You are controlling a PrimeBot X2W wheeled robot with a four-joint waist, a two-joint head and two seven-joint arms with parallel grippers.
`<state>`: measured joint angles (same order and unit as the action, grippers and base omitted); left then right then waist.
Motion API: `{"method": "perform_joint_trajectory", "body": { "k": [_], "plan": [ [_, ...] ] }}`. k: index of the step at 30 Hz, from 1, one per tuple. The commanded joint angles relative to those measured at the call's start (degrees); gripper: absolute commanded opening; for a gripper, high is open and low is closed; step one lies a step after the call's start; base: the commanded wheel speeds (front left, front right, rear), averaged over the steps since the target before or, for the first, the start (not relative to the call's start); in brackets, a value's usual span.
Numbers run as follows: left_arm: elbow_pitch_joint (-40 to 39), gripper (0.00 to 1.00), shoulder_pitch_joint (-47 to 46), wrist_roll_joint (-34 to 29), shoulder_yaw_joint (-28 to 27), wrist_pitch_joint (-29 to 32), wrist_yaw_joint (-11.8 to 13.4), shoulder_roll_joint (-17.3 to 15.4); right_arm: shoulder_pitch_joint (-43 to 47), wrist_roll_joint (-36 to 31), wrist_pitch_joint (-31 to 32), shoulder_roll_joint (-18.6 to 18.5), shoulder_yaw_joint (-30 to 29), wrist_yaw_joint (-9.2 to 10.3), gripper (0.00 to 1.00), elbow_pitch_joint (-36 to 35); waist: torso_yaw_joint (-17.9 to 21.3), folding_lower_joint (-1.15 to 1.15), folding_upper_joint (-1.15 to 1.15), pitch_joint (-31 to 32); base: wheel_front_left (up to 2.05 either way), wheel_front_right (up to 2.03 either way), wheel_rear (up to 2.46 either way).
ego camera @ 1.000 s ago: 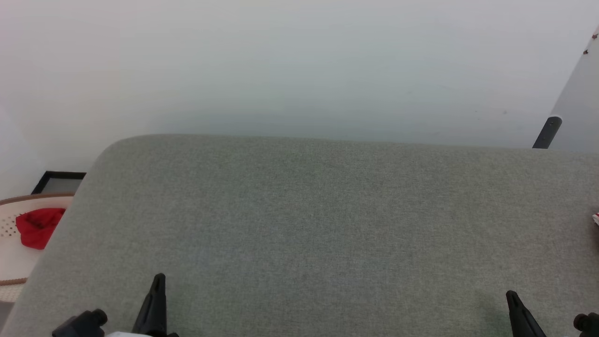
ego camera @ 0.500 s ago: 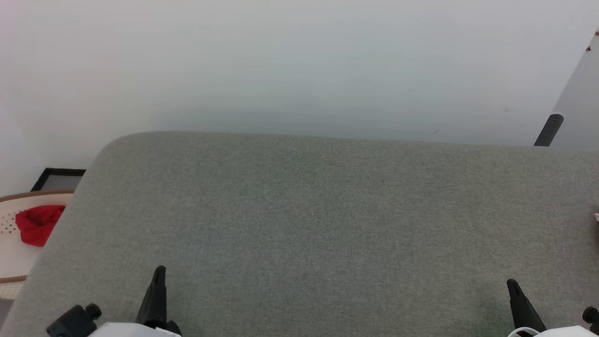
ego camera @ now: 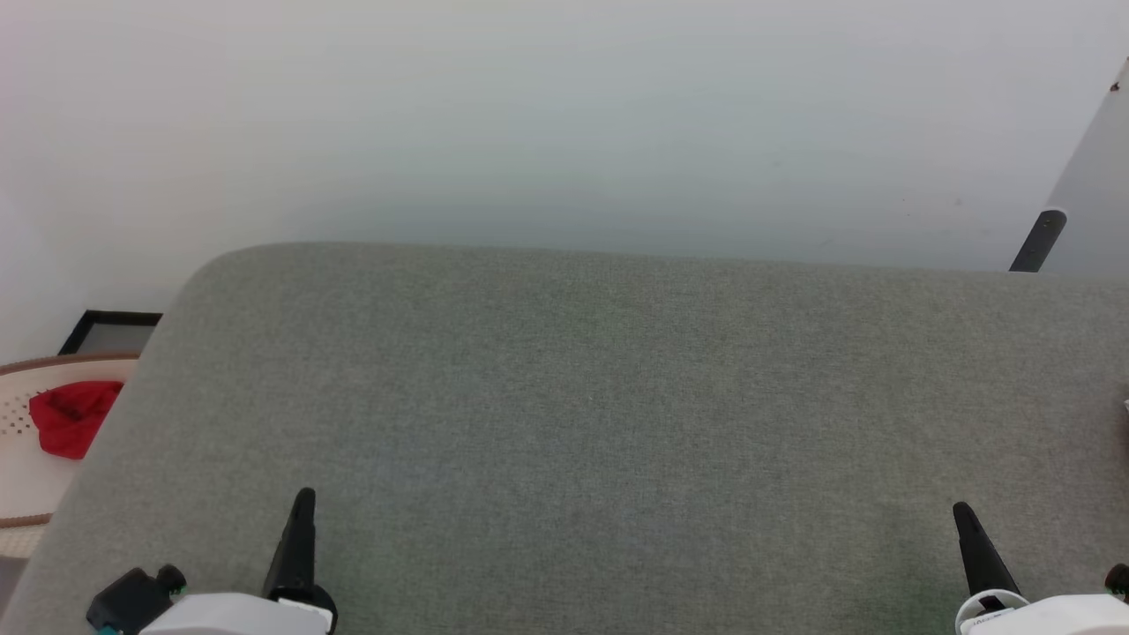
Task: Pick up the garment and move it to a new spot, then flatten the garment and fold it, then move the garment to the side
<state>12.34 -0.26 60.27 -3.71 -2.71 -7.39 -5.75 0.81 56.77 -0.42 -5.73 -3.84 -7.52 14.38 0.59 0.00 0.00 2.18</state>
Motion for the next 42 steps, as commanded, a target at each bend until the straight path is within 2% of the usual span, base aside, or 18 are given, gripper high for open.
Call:
{"method": "perform_joint_trajectory", "body": {
  "k": [1,42],
  "plan": [
    [-0.34,0.00,-1.39,1.49,-0.34,0.32,-0.08,-0.08,-1.39,1.76,0.40,0.01,-0.43,0.02,0.00,-0.66,-0.02,0.00,0.00,-0.05,0.00,0.00,0.00],
    [0.96,0.00,-4.58,21.51,-2.06,6.24,-0.14,1.90,-5.36,23.95,4.77,1.93,-2.03,0.03,0.00,-0.55,-0.35,0.00,0.00,-1.39,0.00,0.00,0.00]
  ]
}}
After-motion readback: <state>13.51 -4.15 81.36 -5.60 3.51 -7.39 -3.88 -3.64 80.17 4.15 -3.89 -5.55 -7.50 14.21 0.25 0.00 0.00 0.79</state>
